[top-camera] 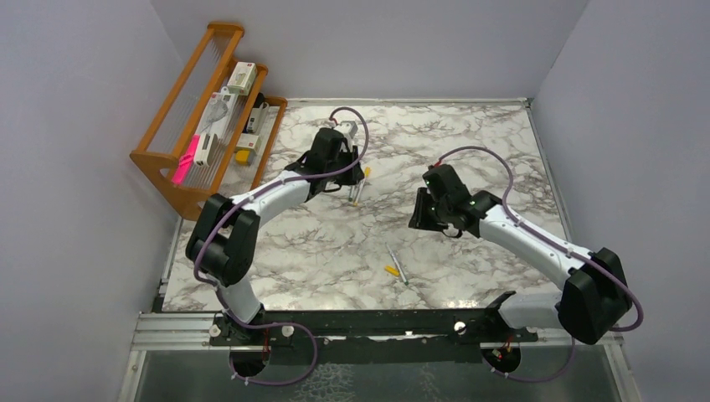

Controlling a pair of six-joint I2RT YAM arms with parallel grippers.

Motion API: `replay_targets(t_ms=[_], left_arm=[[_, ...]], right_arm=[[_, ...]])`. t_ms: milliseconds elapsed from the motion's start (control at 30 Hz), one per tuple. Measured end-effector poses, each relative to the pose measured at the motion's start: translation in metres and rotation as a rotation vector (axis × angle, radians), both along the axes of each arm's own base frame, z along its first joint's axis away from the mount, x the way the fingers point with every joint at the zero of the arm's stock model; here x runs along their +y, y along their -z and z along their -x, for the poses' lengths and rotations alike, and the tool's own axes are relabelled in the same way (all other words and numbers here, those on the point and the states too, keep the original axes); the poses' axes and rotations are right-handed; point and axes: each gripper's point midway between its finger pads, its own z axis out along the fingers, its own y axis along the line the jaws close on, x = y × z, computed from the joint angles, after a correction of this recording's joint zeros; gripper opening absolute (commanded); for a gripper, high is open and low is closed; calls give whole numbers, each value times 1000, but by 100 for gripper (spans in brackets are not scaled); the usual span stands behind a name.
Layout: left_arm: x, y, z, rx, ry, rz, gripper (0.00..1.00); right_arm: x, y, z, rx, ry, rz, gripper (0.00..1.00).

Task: Insert the pens into the pen caps

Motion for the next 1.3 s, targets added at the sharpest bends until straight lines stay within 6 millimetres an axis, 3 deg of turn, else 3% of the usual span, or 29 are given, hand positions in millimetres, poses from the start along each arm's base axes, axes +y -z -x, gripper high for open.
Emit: replay_targets(t_ms=[100, 200, 433, 733, 867, 1033, 1133, 1300], left_arm=[[-2, -35, -2, -79, -1, 50, 25], [-4, -50, -4, -113, -6, 80, 25], [-4, -46, -2, -100, -12, 82, 26], [-2, -42, 0, -92, -12, 77, 27], [0, -33, 3, -78, -13, 68, 35], [1, -31, 5, -75, -14, 67, 56], [2, -35, 5, -77, -19, 76, 60], [3, -36, 5, -71, -30, 85, 70]], right_arm=[[7, 16, 8, 42, -71, 39, 42], [21, 36, 21, 93, -154, 88, 44], [60, 56, 35, 141, -292, 151, 44], [58, 77, 42, 178, -309, 239, 43], [55, 81, 44, 190, -306, 247, 34], [51, 90, 47, 213, -299, 265, 8], [51, 92, 47, 218, -295, 269, 2], [50, 91, 45, 207, -285, 278, 1]])
